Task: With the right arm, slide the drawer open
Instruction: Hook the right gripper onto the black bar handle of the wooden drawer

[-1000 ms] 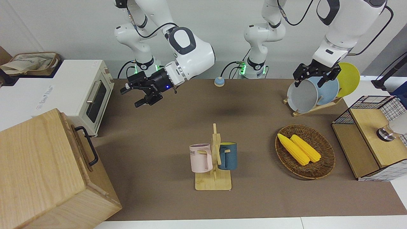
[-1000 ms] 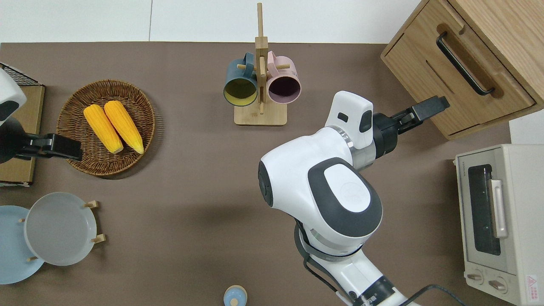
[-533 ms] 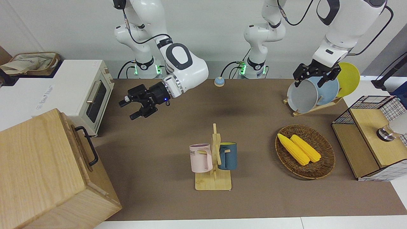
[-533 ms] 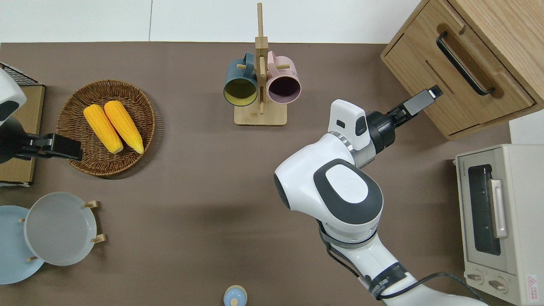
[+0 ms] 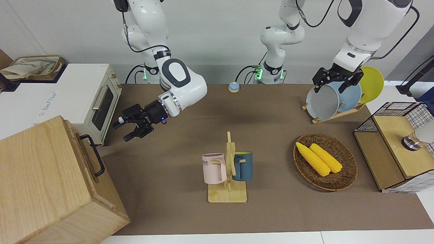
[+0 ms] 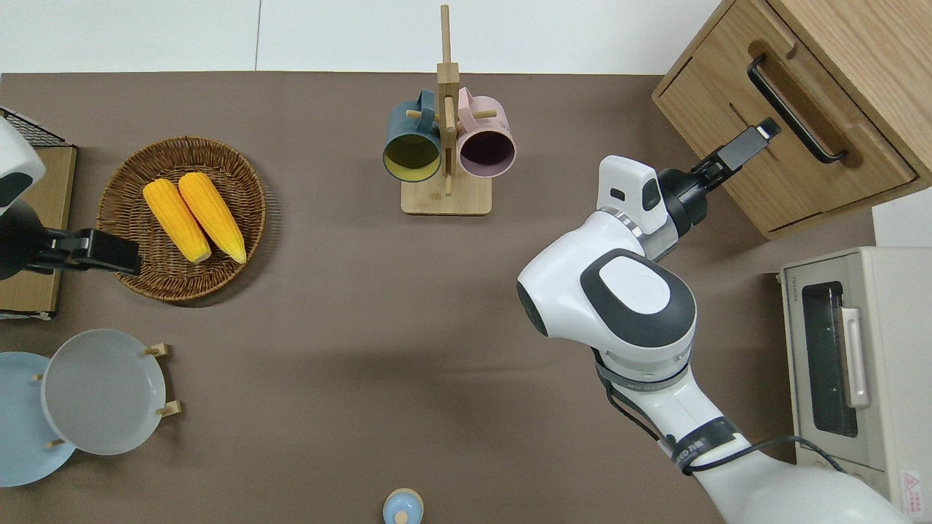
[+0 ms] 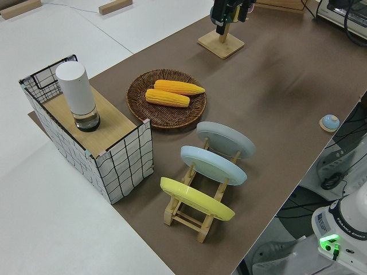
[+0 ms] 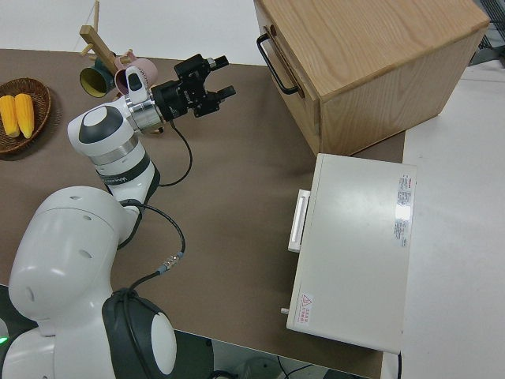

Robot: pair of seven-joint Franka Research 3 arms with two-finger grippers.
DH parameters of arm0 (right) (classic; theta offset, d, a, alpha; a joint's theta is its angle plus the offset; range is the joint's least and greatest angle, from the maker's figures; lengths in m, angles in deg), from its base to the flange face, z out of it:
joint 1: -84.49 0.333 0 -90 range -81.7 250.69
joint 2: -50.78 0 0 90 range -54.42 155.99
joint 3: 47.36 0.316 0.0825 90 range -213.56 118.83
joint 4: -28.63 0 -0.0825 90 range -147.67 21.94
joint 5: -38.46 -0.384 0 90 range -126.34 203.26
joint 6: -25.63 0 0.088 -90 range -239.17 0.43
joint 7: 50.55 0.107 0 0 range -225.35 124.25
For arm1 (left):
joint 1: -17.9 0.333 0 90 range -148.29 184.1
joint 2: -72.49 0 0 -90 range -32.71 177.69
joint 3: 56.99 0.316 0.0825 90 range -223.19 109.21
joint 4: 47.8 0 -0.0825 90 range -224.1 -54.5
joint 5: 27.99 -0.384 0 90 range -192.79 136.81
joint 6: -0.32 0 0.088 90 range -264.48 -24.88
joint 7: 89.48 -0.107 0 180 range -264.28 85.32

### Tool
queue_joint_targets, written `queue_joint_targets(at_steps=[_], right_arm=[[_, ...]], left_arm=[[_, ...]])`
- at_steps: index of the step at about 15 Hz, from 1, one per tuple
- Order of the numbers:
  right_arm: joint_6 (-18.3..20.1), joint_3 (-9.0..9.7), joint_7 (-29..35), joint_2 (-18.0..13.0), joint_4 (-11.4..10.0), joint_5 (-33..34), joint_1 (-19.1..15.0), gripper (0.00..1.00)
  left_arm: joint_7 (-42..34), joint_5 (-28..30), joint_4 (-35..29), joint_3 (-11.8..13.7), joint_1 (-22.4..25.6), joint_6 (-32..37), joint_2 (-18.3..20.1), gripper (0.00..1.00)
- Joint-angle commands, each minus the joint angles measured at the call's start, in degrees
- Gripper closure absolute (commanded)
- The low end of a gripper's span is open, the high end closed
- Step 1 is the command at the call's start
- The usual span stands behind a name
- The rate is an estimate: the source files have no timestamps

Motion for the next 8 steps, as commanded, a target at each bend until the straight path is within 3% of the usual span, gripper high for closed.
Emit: queue_joint_targets(at_steps=[1,8], right_arm=[[-3.5,0.48,2.9,0.8,-1.0,4.8,-2.8,0.019],[-8.9,0.48,4.9,2.3,-0.9,11.5,-7.6,0.019]], left_arm=[[0.6,-1.0,0.5,0.0,-0.4,1.0,0.3,0.01],[0.6,-1.0,0.5,0.0,-0.4,1.0,0.2,0.01]])
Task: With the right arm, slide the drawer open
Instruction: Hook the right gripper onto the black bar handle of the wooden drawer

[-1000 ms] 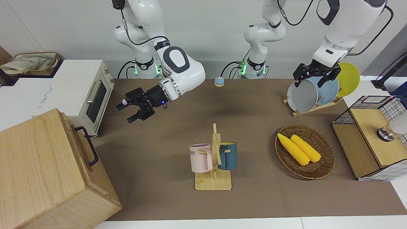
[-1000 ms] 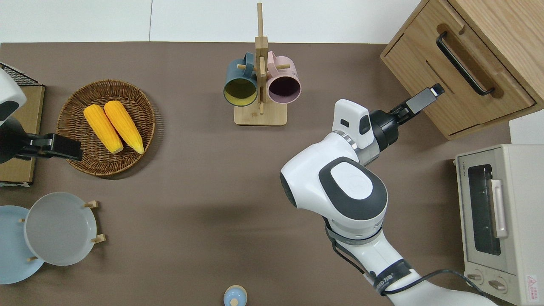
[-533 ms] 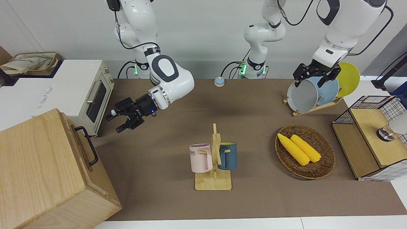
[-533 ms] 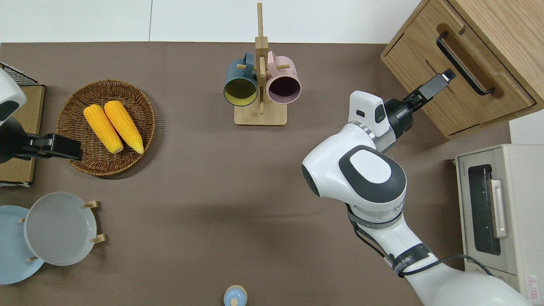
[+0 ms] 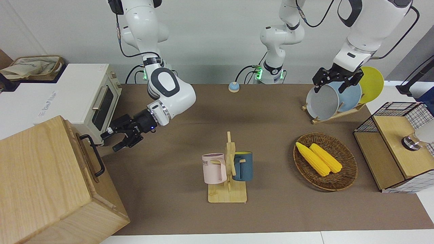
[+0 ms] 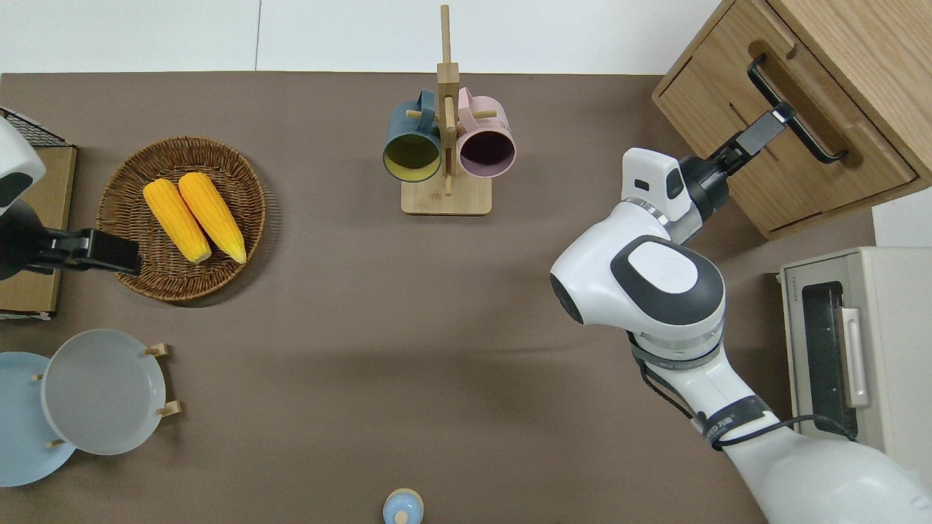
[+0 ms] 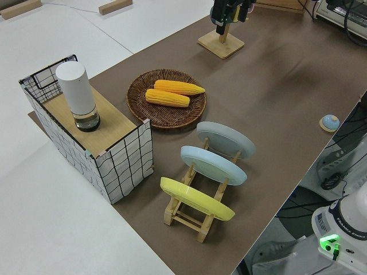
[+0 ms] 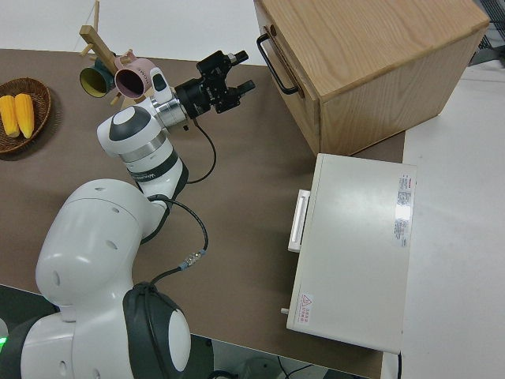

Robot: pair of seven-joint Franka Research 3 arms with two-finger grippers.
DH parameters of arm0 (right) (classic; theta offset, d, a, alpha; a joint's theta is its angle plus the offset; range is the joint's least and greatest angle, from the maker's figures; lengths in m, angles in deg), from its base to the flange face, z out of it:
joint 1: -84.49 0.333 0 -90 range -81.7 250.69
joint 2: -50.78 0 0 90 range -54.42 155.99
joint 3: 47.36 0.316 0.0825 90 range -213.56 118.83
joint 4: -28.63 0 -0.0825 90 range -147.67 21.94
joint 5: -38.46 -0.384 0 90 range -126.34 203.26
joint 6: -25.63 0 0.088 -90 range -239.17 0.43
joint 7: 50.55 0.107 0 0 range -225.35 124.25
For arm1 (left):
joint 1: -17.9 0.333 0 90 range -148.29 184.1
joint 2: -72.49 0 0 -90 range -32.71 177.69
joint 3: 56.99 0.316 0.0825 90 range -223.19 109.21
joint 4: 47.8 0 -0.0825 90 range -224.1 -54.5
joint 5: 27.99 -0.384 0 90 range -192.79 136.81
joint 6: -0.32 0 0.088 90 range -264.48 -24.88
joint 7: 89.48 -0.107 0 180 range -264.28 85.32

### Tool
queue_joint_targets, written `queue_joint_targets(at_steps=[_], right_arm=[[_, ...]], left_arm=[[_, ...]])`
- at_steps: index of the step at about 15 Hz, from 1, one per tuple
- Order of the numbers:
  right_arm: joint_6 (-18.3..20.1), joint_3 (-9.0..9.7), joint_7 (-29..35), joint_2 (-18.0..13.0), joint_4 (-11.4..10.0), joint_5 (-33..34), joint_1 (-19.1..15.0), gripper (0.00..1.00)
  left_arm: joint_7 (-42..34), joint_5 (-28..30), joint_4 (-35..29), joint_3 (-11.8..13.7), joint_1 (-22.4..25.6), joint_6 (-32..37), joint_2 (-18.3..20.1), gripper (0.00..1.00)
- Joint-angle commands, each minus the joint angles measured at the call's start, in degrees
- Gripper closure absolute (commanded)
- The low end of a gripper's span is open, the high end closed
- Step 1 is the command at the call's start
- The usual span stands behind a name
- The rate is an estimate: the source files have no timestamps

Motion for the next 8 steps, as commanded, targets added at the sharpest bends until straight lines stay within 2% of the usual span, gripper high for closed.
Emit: queue_joint_targets(at_steps=[1,8], right_arm=[[-3.4,0.63,2.2,0.7,-0.4,5.0,-3.1,0.019],[-3.8,0.63,2.5,2.2,0.4,8.2,-4.4,0.019]], left_arm=[[0.6,-1.0,0.6,0.0,-0.4,1.0,0.3,0.01],[0.6,-1.0,0.6,0.0,-0.4,1.0,0.2,0.01]])
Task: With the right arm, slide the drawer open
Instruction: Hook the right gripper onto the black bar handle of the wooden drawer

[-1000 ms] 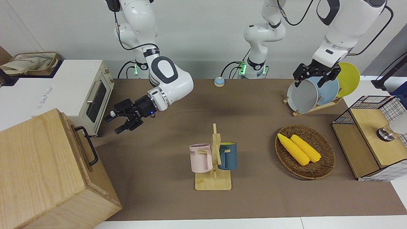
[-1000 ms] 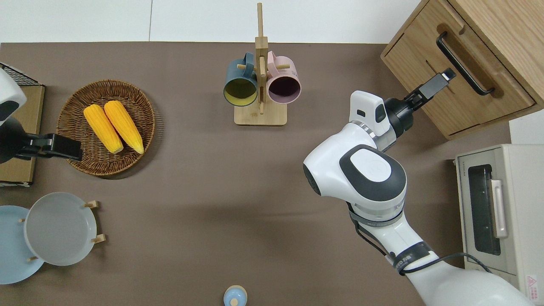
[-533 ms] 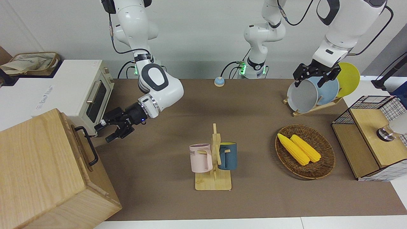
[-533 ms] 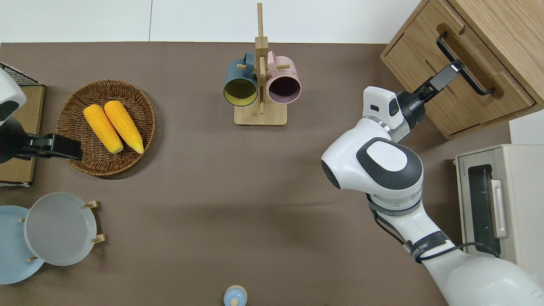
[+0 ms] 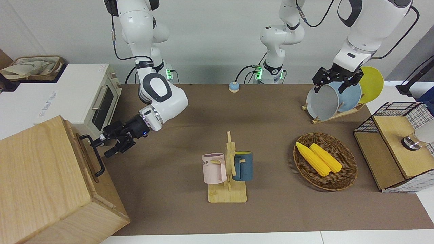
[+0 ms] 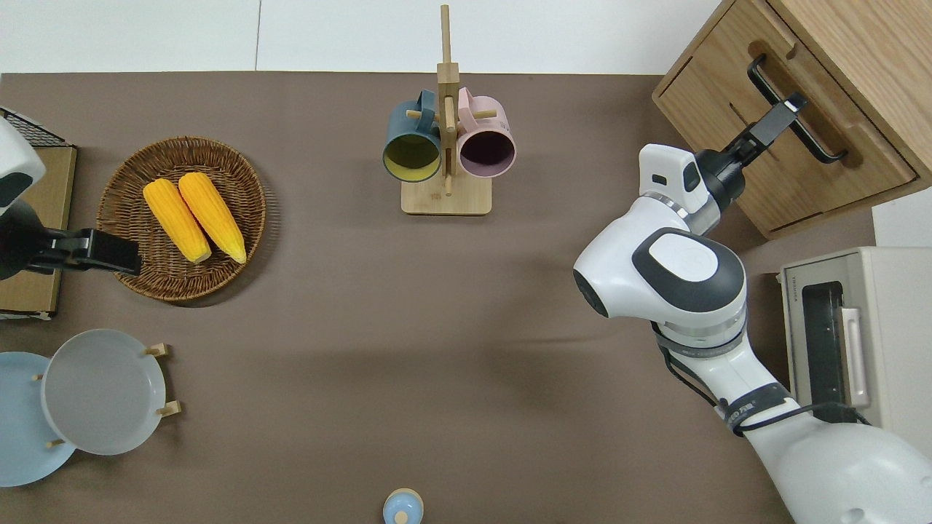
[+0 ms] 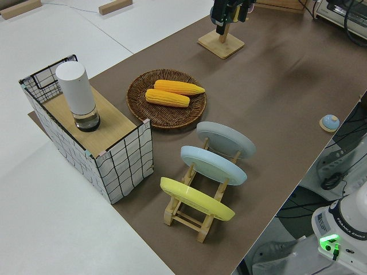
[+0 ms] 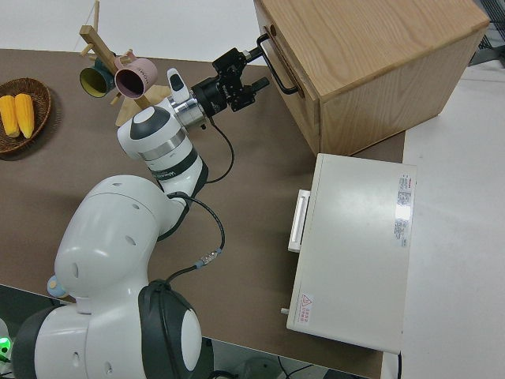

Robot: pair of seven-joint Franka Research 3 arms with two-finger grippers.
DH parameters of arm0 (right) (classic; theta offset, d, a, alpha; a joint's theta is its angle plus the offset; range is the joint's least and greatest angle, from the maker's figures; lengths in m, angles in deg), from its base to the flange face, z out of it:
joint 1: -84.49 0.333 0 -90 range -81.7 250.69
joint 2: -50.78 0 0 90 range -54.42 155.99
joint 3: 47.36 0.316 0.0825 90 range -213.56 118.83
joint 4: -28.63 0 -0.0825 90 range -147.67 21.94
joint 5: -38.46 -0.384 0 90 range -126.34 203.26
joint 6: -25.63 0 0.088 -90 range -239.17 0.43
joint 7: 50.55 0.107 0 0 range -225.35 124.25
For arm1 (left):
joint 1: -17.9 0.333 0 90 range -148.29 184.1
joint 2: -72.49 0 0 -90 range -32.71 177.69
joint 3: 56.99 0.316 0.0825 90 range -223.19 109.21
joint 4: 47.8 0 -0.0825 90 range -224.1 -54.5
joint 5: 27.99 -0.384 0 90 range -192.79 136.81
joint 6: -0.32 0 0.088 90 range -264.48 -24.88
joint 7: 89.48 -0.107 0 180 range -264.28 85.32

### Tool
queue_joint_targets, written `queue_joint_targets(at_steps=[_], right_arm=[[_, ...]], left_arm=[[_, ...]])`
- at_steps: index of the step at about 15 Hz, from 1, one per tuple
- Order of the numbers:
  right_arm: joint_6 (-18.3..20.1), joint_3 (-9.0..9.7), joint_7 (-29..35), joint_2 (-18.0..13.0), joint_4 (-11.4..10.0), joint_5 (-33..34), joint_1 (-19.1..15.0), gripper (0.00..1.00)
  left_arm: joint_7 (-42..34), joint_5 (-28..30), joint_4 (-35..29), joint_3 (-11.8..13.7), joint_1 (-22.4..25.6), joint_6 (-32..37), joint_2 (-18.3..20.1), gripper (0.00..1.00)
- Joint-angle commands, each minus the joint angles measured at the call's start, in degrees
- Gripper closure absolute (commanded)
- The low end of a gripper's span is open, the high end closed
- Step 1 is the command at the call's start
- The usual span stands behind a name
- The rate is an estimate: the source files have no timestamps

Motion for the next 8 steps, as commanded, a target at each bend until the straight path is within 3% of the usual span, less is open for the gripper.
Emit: queue_joint_targets(at_steps=[1,5,6,8], right_arm=[[-1.0,0.67,1.7,0.9,0.7,3.1,-1.6,0.019],[-3.0,0.67,1.7,1.1,0.9,3.9,-3.0,0.044],[-4.2,0.67,1.7,1.1,1.1,3.9,-3.5,0.121],[-5.1,0.67,1.7,1.1,1.2,3.8,-4.0,0.480]], left_arm=[[0.6,-1.0,0.6,0.0,-0.4,1.0,0.3,0.01],[0.6,-1.0,0.5,0.0,-0.4,1.0,0.3,0.01],[0.6,-1.0,0.6,0.0,-0.4,1.0,0.3,0.01],[0.6,-1.0,0.6,0.0,-0.4,1.0,0.2,0.01]])
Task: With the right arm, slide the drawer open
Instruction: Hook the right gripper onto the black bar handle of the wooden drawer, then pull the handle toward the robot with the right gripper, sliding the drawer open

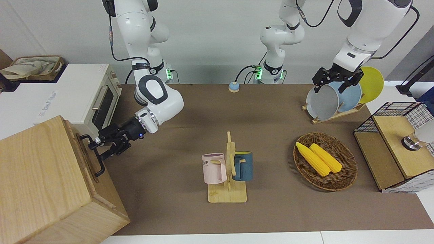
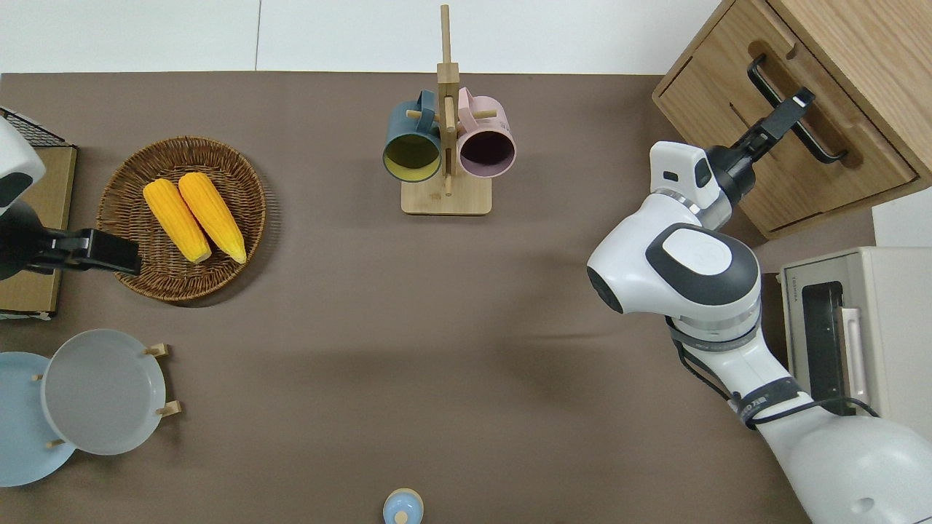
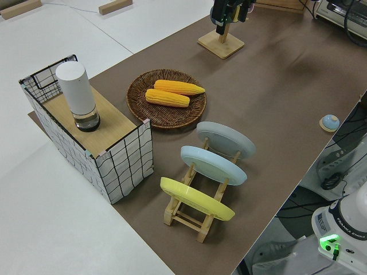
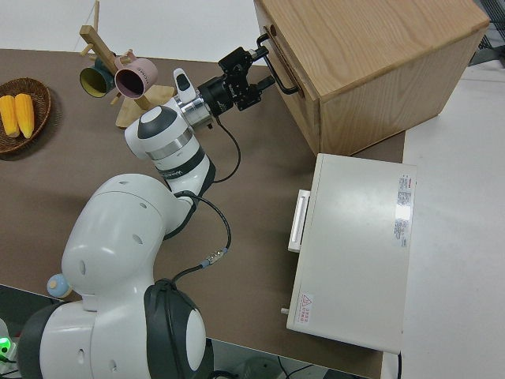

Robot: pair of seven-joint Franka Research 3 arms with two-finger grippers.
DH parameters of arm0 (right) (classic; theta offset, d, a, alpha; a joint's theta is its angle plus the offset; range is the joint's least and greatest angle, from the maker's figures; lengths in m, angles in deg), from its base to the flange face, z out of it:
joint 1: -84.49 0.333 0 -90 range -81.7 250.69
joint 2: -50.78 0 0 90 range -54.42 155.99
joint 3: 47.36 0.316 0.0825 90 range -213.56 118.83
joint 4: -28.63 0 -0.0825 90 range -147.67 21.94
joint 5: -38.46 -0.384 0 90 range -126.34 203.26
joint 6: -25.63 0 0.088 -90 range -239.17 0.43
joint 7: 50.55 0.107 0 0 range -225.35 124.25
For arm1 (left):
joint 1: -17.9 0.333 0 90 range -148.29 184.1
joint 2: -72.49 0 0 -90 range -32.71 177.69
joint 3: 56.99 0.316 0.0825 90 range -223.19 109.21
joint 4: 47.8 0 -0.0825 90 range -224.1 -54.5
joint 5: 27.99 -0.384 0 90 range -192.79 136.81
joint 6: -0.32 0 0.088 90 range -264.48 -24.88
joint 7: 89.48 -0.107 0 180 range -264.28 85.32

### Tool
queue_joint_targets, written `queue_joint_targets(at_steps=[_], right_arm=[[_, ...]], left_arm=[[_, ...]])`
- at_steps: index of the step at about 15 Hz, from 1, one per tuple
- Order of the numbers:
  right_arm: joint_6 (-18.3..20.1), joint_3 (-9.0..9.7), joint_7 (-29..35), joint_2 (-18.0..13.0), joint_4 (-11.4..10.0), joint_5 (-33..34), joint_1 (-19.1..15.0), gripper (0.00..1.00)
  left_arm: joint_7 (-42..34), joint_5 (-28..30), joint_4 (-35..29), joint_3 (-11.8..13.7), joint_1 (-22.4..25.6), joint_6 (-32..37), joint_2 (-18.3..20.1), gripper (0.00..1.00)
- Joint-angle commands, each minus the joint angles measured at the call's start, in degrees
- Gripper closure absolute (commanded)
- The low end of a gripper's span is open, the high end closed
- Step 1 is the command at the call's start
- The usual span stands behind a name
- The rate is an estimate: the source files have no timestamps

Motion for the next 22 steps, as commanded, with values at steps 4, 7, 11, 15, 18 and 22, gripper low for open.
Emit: queue_joint_targets(at_steps=[4,7,11,15,18,22], right_arm=[[-2.4,0.66,1.5,0.7,0.9,2.4,-2.0,1.000],[-1.7,0.66,1.0,0.8,0.9,2.3,-1.2,1.000],[-1.3,0.92,0.6,0.9,0.9,1.8,0.0,1.000],[2.5,1.28,0.7,0.8,0.9,1.4,2.2,1.000],[5.0,1.37,0.1,0.8,0.9,-2.8,4.9,1.000],[9.3,1.45,-0.3,0.8,0.9,-6.3,8.7,1.000]], left_arm=[[0.6,-1.0,0.5,0.0,-0.4,1.0,0.3,0.01],[0.6,-1.0,0.6,0.0,-0.4,1.0,0.2,0.01],[0.6,-1.0,0.5,0.0,-0.4,1.0,0.3,0.01],[0.6,-1.0,0.5,0.0,-0.4,1.0,0.3,0.01],[0.6,-1.0,0.6,0.0,-0.4,1.0,0.3,0.01],[0.6,-1.0,0.5,0.0,-0.4,1.0,0.3,0.01]])
